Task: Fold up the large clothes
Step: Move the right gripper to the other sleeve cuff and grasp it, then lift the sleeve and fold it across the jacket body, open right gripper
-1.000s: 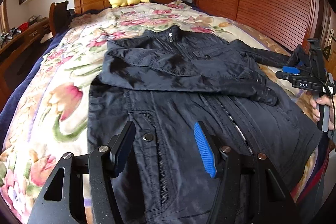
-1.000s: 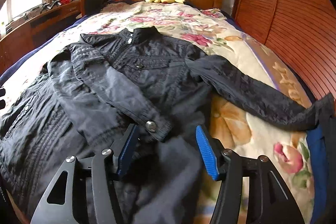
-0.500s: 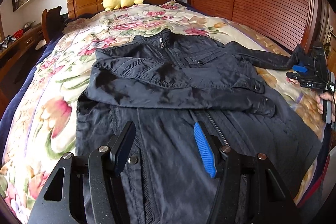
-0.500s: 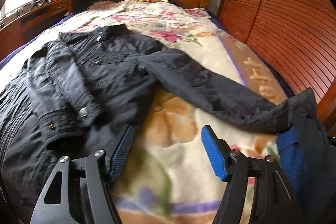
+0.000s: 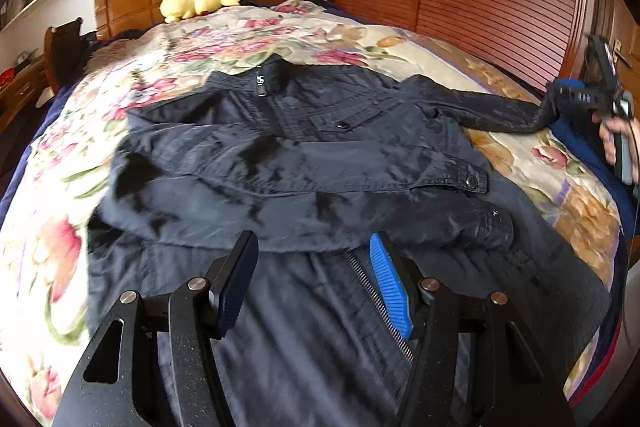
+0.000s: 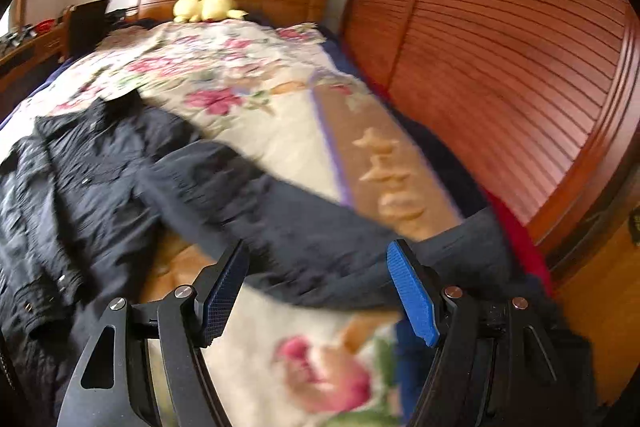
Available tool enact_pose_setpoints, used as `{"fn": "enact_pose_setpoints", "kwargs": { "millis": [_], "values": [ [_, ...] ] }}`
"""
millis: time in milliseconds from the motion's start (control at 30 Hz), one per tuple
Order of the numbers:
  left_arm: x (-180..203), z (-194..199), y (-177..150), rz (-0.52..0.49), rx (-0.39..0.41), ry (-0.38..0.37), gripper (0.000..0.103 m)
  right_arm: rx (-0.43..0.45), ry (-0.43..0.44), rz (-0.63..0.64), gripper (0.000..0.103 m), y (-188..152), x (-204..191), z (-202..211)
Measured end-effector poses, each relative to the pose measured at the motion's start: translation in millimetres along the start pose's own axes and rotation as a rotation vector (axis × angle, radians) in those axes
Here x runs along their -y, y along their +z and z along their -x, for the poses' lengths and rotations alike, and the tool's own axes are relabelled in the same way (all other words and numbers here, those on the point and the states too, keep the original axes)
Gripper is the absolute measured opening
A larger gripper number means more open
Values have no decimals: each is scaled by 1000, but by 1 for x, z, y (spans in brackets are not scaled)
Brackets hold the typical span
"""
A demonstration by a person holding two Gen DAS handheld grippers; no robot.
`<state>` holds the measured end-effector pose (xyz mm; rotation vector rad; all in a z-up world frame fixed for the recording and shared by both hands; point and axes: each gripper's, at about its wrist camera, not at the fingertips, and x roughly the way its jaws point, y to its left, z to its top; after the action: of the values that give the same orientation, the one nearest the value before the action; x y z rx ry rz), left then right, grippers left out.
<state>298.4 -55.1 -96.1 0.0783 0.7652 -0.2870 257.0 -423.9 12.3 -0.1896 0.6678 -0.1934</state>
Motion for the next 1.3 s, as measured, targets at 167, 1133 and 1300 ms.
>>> {"fn": "enact_pose_setpoints", "kwargs": {
  "millis": [167,1133,1300],
  "values": [
    [14,-24,0,-5,-28,-40,59,-33,-89,-43,73,19,36,-12],
    [17,-6,-20,0,-34,-33,59,-28,41,-50,7,82,12,-2],
    [12,10,-27,0,-27,-23,59,63,146,45,7,102,-45,46]
  ]
}}
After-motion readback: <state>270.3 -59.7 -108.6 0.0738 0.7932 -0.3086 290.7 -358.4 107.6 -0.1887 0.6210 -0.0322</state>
